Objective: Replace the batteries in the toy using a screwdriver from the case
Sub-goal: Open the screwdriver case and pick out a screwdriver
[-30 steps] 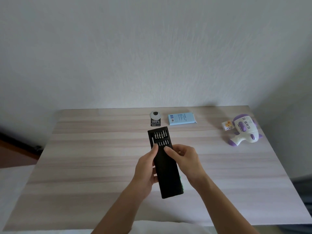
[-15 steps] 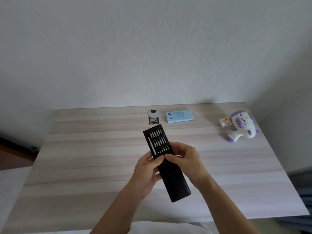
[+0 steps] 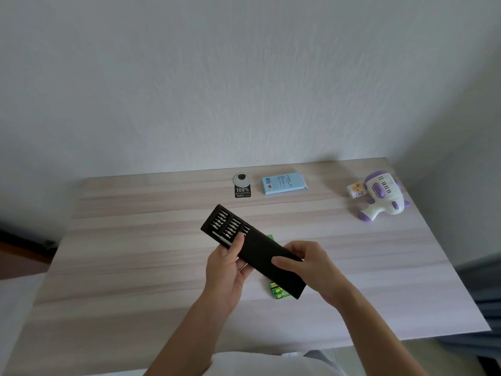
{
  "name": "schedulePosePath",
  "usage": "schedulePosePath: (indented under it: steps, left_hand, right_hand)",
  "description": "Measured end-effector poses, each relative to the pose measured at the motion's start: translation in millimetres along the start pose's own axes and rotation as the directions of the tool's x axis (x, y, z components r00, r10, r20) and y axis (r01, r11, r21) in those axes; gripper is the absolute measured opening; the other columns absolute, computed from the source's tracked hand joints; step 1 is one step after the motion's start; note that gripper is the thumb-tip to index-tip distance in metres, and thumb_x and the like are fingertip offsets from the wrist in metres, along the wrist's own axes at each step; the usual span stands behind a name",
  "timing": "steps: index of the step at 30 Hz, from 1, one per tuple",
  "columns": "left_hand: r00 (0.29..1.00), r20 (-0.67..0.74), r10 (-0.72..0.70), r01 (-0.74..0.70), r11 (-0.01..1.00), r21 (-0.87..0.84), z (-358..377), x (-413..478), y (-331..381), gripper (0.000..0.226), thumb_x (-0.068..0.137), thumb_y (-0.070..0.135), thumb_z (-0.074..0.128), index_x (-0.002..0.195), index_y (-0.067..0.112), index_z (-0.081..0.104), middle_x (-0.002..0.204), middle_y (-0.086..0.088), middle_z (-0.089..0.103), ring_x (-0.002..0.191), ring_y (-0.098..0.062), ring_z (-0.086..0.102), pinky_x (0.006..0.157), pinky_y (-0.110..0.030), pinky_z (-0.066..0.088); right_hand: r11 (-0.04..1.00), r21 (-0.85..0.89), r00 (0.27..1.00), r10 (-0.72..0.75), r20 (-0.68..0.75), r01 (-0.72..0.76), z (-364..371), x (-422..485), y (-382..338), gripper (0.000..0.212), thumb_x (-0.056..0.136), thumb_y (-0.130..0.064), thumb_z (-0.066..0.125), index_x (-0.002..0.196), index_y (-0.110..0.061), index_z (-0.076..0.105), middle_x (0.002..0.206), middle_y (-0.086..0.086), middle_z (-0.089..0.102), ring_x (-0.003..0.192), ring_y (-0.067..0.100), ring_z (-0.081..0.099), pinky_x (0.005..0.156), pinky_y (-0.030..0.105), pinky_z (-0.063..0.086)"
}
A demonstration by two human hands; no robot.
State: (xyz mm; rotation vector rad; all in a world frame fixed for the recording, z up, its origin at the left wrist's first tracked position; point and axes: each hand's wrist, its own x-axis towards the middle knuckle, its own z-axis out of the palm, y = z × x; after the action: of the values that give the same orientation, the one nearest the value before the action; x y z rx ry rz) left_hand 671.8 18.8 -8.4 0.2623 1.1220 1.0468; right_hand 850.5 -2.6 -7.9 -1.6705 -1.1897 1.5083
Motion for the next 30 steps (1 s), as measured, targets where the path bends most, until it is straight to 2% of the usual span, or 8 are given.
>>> schedulePosePath:
  steps: [4,9,13,18,21,24,28,30]
  left_hand:
    - [0.999,-0.046,0.002,-0.003,1.000,-0.022,-1.2,-0.9,-3.1,0.024,0.095,0.013,0.061,0.117,0.004,0.063,0.106,-0.015,0.075,0.096,-0.026,0.074,0.076,-0.037,0.061]
    - [0.998,-0.066,0.000,-0.001,1.000,-0.018,-6.8,-2.3,-6.0,0.020,0.096,0.011,0.061,0.114,0.004,0.064,0.107,-0.017,0.075,0.095,-0.027,0.074,0.072,-0.035,0.063]
    - [0.996,-0.087,0.009,-0.010,1.000,-0.011,-12.7,-1.5,-7.6,0.021,0.096,0.011,0.061,0.115,0.002,0.064,0.109,-0.018,0.074,0.101,-0.030,0.072,0.076,-0.037,0.063]
    - [0.995,-0.088,0.043,-0.042,0.999,0.008,-23.0,0.3,-4.3,0.014,0.096,0.009,0.061,0.109,0.004,0.065,0.101,-0.013,0.076,0.097,-0.026,0.073,0.076,-0.037,0.063]
    - [0.995,-0.089,0.053,-0.052,0.999,0.004,-31.0,5.0,-1.0,0.015,0.096,0.009,0.060,0.109,0.003,0.065,0.097,-0.011,0.077,0.094,-0.025,0.074,0.072,-0.035,0.063]
    - [0.995,-0.087,0.049,-0.048,0.999,0.020,-37.2,10.0,0.3,0.015,0.096,0.009,0.060,0.109,0.003,0.065,0.096,-0.010,0.077,0.093,-0.024,0.074,0.075,-0.036,0.062]
    - [0.983,-0.171,0.063,-0.072,0.996,-0.044,-53.4,23.4,12.0,0.013,0.096,0.007,0.060,0.107,0.002,0.065,0.094,-0.011,0.075,0.088,-0.023,0.073,0.074,-0.035,0.063]
    - [0.973,-0.202,0.109,-0.109,0.994,0.011,-66.7,34.4,21.0,0.012,0.096,0.008,0.061,0.107,0.004,0.065,0.098,-0.010,0.073,0.091,-0.023,0.070,0.075,-0.037,0.062]
  right_hand:
    - [1.000,0.024,1.000,-0.009,0.027,0.009,0.2,-1.8,2.5,0.011,0.085,-0.019,0.077,0.089,-0.010,0.072,0.081,0.009,0.075,0.075,0.021,0.073,0.066,0.026,0.055]
    - [1.000,0.030,0.998,0.003,0.067,-0.005,1.7,-4.7,5.8,0.010,0.087,-0.017,0.076,0.089,-0.009,0.071,0.078,0.003,0.075,0.073,0.018,0.073,0.064,0.023,0.053]
    - [1.000,0.016,0.995,-0.004,0.098,0.002,2.4,-4.2,7.3,0.010,0.087,-0.016,0.075,0.088,-0.008,0.070,0.079,0.005,0.075,0.074,0.018,0.073,0.064,0.023,0.052]
    - [1.000,0.006,0.991,-0.004,0.136,0.003,6.1,-1.4,11.0,0.010,0.088,-0.015,0.075,0.089,-0.006,0.070,0.081,0.008,0.075,0.076,0.021,0.073,0.067,0.026,0.053]
    - [1.000,0.015,0.988,-0.002,0.156,0.000,9.3,0.0,10.6,0.006,0.088,-0.013,0.074,0.085,-0.008,0.071,0.077,0.003,0.073,0.073,0.018,0.071,0.066,0.024,0.052]
    - [1.000,0.014,0.985,0.009,0.172,-0.012,11.1,1.2,12.0,0.006,0.088,-0.012,0.074,0.085,-0.007,0.072,0.076,0.003,0.073,0.074,0.017,0.071,0.066,0.023,0.051]
    - [0.998,0.006,0.985,0.061,0.159,-0.063,-4.2,-2.8,21.4,0.009,0.087,-0.008,0.074,0.088,0.000,0.071,0.078,0.008,0.073,0.073,0.020,0.071,0.065,0.024,0.052]
    - [0.995,0.037,0.991,0.084,0.102,-0.088,-14.6,-4.3,28.9,0.010,0.087,-0.009,0.074,0.088,0.000,0.071,0.078,0.012,0.073,0.072,0.023,0.070,0.065,0.027,0.050]
